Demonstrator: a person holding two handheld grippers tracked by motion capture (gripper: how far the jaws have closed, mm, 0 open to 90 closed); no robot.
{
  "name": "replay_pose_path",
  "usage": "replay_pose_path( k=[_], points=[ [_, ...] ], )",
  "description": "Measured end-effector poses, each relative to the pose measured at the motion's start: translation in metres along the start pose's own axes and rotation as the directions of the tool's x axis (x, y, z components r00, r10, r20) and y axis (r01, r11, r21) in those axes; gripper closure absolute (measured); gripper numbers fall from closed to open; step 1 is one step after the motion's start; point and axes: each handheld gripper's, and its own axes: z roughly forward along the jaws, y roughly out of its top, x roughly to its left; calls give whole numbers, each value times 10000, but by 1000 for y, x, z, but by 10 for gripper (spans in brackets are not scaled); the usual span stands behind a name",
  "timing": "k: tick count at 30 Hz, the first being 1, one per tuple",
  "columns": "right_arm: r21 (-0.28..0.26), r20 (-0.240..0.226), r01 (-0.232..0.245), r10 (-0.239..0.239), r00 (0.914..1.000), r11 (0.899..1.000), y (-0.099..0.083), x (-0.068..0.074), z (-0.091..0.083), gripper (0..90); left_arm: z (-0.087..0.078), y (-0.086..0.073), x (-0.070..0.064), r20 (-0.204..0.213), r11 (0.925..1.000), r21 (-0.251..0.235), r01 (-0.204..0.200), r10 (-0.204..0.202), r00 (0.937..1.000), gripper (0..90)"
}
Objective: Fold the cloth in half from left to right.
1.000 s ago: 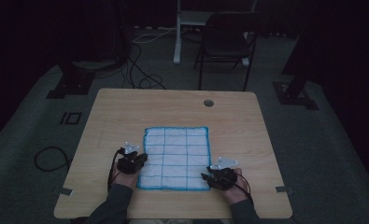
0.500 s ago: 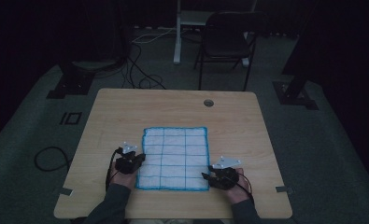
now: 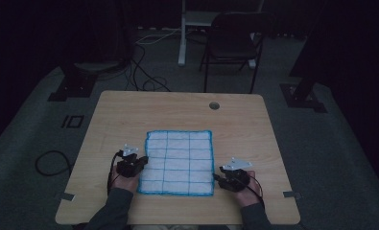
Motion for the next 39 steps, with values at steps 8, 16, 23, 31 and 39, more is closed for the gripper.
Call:
replay_pose_path(
  k=[8, 16, 23, 31, 39],
  points=[
    [72, 83, -21, 21, 10000, 10000, 0, -1, 1, 564, -8, 9, -5, 334, 9993, -379, -11, 24, 9994, 873],
    [93, 74, -14, 13, 10000, 10000, -1, -2, 2, 564, -13, 22, -16, 668, 9974, -668, -264, 309, 9973, 873],
    [103, 48, -14, 13, 10000, 9999, -1, -2, 3, 564, -14, 33, -26, 984, 9950, -865, -494, 579, 9935, 876],
    [112, 49, -47, 46, 10000, 9999, -1, -2, 3, 565, -13, 43, -37, 1336, 9926, -1020, -655, 789, 9879, 878],
    [120, 65, -75, 74, 10000, 9999, -1, -3, 4, 564, -11, 50, -47, 1588, 9900, -1145, -823, 1000, 9822, 879]
  ],
)
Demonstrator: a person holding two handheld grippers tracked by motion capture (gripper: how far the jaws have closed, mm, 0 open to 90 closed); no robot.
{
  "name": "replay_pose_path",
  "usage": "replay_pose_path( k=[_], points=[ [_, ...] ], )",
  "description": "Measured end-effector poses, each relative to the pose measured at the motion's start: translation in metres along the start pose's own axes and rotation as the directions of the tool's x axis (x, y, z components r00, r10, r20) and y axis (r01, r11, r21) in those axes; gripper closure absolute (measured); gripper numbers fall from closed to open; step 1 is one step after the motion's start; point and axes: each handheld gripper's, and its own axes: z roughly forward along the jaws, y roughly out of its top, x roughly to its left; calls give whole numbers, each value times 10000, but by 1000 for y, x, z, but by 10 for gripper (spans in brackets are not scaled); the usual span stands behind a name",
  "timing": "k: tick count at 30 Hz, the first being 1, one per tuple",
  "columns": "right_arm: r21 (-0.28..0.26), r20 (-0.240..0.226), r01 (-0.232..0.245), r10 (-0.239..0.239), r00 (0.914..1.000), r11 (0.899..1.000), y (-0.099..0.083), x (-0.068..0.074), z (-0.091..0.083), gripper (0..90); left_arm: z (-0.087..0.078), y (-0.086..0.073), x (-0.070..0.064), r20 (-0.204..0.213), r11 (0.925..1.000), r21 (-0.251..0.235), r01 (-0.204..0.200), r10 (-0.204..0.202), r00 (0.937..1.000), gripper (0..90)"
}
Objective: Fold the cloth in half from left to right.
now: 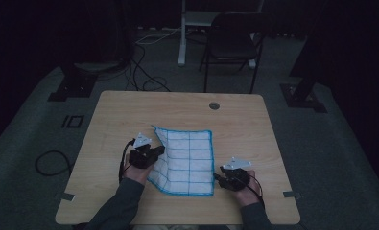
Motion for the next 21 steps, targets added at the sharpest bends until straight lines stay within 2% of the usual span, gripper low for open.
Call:
replay_pose_path(
  k=[21],
  points=[
    [29, 73, -96, 96, 9999, 9999, -1, -2, 0, 565, 15, 14, -21, 694, 9991, -141, -392, 400, 9968, 879]
  ],
)
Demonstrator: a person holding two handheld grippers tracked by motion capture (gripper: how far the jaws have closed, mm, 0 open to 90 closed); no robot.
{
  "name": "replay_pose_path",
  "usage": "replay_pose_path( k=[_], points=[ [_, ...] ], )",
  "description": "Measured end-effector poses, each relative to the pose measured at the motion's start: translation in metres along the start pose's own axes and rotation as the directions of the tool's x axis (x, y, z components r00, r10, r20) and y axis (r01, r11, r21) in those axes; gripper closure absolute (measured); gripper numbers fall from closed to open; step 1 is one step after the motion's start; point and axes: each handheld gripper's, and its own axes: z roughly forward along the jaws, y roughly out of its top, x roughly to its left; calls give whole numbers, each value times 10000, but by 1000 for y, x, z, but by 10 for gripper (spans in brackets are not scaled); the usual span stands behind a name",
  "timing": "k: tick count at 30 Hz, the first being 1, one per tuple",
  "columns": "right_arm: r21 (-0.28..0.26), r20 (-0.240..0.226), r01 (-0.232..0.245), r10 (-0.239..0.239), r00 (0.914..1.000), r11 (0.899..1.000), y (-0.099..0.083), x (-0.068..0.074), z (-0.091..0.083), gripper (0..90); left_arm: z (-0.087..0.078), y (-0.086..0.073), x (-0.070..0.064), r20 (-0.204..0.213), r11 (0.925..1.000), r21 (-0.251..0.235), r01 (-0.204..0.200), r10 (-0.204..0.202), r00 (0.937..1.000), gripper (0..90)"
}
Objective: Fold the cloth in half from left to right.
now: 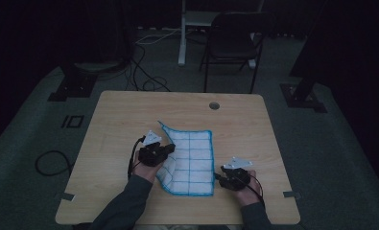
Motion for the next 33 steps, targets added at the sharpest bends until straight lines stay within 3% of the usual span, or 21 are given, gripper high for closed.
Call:
replay_pose_path(
  k=[33],
  points=[
    [47, 88, -115, 114, 9999, 9999, -1, -2, 1, 565, 25, 13, -20, 539, 9992, 65, -400, 396, 9978, 879]
  ],
)
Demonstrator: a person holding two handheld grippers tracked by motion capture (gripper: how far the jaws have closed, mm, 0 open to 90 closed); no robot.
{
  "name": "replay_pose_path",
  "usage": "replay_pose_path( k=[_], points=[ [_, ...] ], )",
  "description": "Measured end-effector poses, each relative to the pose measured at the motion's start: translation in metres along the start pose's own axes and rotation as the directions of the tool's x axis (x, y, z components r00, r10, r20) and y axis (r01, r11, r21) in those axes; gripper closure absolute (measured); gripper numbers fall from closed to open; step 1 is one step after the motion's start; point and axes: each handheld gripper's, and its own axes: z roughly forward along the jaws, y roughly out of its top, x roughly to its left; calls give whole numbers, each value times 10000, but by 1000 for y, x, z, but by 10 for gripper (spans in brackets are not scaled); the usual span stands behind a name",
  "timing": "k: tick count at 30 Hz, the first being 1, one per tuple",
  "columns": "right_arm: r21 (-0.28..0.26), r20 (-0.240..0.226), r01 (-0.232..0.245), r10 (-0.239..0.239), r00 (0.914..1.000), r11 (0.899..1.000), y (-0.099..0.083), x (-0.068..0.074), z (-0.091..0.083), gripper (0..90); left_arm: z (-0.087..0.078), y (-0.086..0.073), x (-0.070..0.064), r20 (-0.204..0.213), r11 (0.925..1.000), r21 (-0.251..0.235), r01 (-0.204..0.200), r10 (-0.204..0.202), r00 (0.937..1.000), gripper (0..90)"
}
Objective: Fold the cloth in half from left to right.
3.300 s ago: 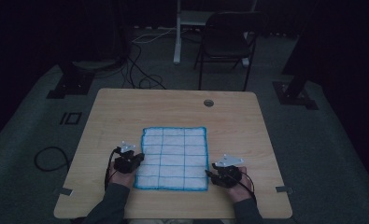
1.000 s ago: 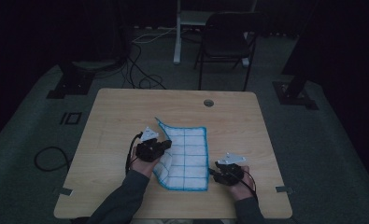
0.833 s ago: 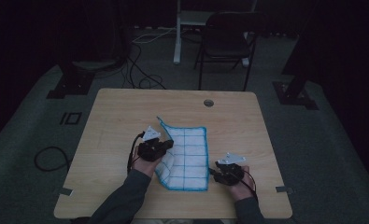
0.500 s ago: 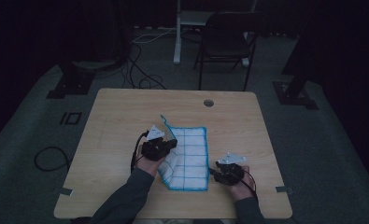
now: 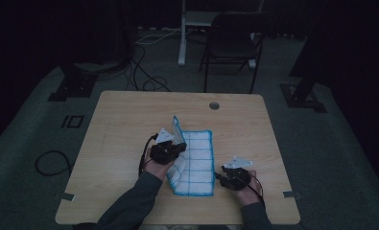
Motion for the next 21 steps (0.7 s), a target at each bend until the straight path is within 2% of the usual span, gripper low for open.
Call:
replay_pose_path(
  k=[14, 21],
  points=[
    [3, -27, 1, -1, 10000, 10000, 0, 0, 0, 565, 20, -2, -4, 165, 9992, 391, -77, 70, 9998, 879],
    [-12, -22, 3, -3, 10000, 10000, 0, 0, 0, 565, 30, 3, -12, 283, 9984, 518, -217, 203, 9994, 879]
  ],
)
